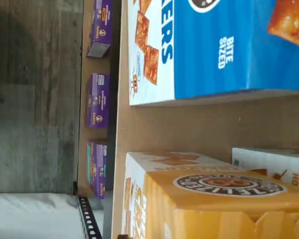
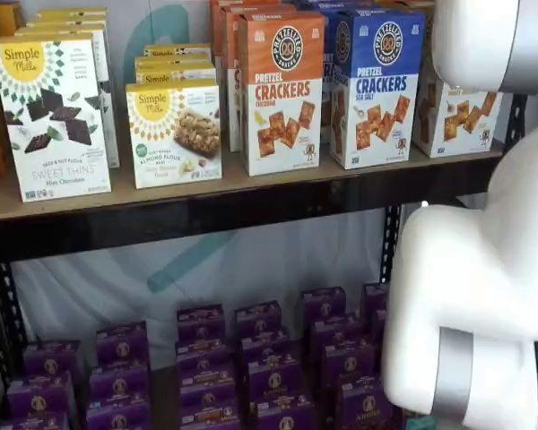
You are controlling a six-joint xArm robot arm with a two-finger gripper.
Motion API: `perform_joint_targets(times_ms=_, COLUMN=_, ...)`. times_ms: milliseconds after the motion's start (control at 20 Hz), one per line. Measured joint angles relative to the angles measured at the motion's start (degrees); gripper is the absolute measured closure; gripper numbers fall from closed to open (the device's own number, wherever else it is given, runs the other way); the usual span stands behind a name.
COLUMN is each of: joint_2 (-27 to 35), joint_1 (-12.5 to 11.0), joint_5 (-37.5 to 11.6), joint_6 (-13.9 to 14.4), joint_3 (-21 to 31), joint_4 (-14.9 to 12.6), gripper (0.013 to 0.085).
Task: Retrieve the yellow and white box located on the top shelf, the sixth one from the left
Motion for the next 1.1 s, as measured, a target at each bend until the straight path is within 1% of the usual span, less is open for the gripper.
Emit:
perform_joint_targets(times_ms=200, joint_2=-0.4, joint_1=-0.1, joint_5=-0.1, joint_6=-0.1, joint_3=0.3, joint_4=0.0, gripper=0.0130)
perform_joint_targets(times_ms=300, joint_2=-0.6, joint_1=-0.2, joint_5=-0.1, joint_6=-0.2, joint_3=0.5, joint_4=0.0, gripper=0.0210)
perform_joint_targets(times_ms=550, joint_2=-0.8, joint_1=-0.5, joint_5=0.1, joint_6=-0.4, joint_3=0.4, joint_4=0.3, gripper=0.0210)
perform_joint_targets(times_ms=600, joint_2=-0.8, joint_1=-0.6, joint_5=0.2, joint_6=-0.5, joint_3=0.4, joint_4=0.5, gripper=0.0250)
perform_joint_targets(times_ms=650, joint_2=-0.8, joint_1=-0.8, joint_5=0.3, joint_6=-0.6, joint_3=0.3, joint_4=0.6, gripper=0.0250)
perform_joint_targets(times_ms=700, joint_2=-0.8, joint_1=-0.8, joint_5=0.3, joint_6=-0.6, joint_3=0.2, joint_4=0.6, gripper=0.0290)
perform_joint_targets(times_ms=750, joint_2=-0.8, joint_1=-0.9, joint_5=0.4, joint_6=-0.7, joint_3=0.2, joint_4=0.6, gripper=0.0290)
perform_joint_targets(times_ms=800, joint_2=-0.8, joint_1=-0.9, joint_5=0.4, joint_6=-0.7, joint_3=0.2, joint_4=0.6, gripper=0.0330)
perform_joint_targets(times_ms=1100, joint_2=-1.3, joint_1=-1.0, joint_5=0.0, joint_6=-0.9, joint_3=0.8, joint_4=0.6, gripper=0.0330)
